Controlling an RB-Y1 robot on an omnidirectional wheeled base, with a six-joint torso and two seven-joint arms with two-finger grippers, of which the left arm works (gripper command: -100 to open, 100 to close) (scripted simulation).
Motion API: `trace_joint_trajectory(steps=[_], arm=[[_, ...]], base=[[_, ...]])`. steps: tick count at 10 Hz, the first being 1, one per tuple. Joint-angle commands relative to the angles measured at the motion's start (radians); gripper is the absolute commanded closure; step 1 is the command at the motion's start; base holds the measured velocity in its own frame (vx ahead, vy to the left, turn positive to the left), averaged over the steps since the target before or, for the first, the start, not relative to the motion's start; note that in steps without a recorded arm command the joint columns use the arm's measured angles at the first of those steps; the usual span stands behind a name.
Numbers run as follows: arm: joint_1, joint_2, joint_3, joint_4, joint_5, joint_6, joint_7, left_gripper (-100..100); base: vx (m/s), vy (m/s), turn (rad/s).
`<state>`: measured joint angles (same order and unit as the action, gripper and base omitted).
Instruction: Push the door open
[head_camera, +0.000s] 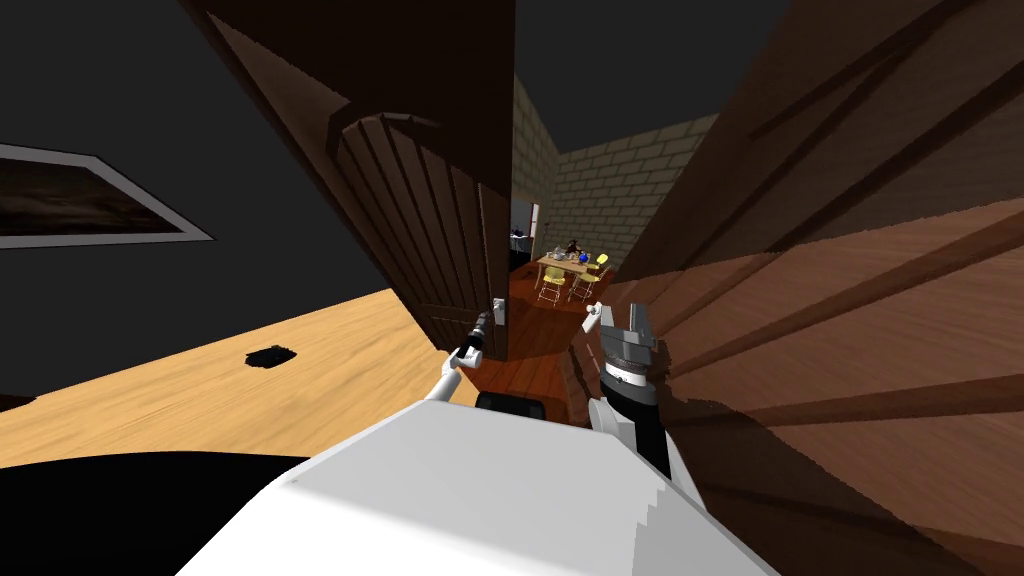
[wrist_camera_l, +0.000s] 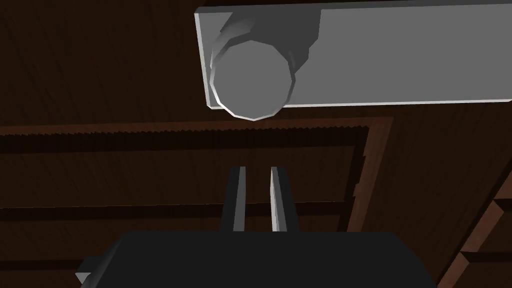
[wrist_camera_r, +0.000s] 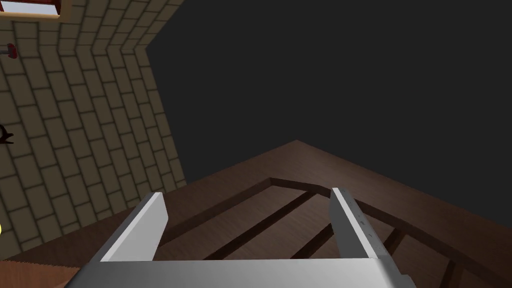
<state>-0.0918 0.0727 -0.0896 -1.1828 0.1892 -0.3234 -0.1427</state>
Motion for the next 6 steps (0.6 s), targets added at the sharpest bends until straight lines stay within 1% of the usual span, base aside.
trace_joint_trajectory(steps=[1, 3, 4, 5, 6], arm=[[0.004, -0.007, -0.001, -0.009, 0.003, 0.011, 0.000, -100], [0.008, -0.024, -0.002, -0.018, 0.008, 0.023, 0.001, -100], [0.006, -0.018, -0.002, -0.014, 0.007, 0.019, 0.001, -100], [0.004, -0.012, 0.002, -0.008, 0.006, 0.012, 0.001, -100], [0.004, -0.011, 0.003, -0.007, 0.006, 0.010, 0.000, -100]], base=[[-0.246, -0.111, 0.050], [-0.219, -0.078, 0.047], [-0.097, -0.034, 0.008], [0.079, -0.031, -0.035], [0.168, -0.024, -0.019]])
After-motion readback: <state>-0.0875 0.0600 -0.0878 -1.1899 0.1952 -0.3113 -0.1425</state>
